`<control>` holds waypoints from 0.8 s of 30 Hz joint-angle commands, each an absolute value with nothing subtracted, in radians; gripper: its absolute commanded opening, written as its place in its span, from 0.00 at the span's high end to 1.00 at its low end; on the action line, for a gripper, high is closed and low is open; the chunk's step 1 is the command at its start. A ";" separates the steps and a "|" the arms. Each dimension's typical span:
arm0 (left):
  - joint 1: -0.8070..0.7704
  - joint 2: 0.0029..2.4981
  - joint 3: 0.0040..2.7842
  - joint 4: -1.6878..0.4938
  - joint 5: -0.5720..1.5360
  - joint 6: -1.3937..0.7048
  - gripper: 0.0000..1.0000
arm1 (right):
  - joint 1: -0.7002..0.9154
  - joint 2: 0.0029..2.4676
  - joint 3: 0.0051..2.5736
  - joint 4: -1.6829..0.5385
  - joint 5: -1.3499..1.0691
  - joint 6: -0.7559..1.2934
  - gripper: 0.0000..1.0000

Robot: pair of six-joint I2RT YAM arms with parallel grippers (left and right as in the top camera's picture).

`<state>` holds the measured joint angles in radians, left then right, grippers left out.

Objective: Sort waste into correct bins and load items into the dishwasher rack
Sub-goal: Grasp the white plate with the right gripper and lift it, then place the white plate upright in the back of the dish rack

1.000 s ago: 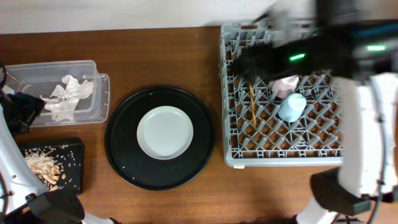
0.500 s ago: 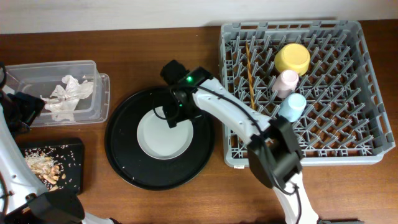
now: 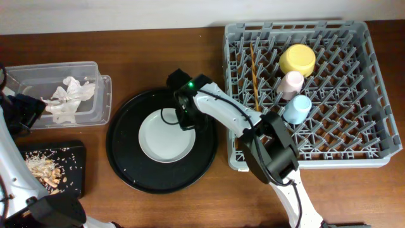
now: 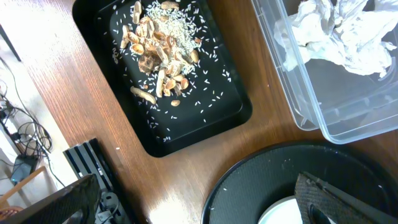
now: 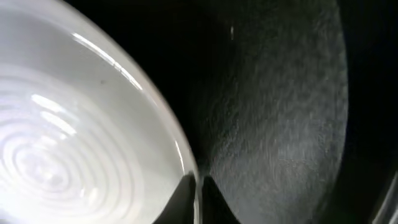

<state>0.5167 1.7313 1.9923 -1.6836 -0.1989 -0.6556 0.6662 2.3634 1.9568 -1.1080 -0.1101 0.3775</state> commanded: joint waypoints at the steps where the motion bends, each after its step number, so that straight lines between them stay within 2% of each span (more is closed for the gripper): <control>1: 0.522 1.722 2.000 -1.685 -0.207 -0.656 0.01 | 0.622 2.369 2.184 -1.241 -0.083 0.383 0.96; 5: 0.522 1.722 2.000 -1.685 -0.206 -0.656 0.00 | 0.458 2.368 2.729 -1.518 0.008 0.373 0.96; 8: 0.522 1.722 2.000 -1.685 -0.207 -0.655 0.01 | 0.304 2.368 2.940 -1.636 0.170 0.385 0.96; 13: 0.522 1.722 2.000 -1.685 -0.207 -0.656 0.01 | 0.202 2.379 2.916 -1.634 0.439 0.488 0.96; 17: 0.522 1.722 2.000 -1.685 -0.207 -0.656 0.01 | 0.236 2.380 2.801 -1.556 0.604 0.563 0.96; 24: 0.522 1.722 2.000 -1.685 -0.207 -0.655 0.01 | 0.304 2.380 2.578 -1.404 0.683 0.567 0.96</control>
<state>0.5167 1.7313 1.9923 -1.6836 -0.1989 -0.6556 0.2817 2.3840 2.6102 -1.4227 0.6132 0.5468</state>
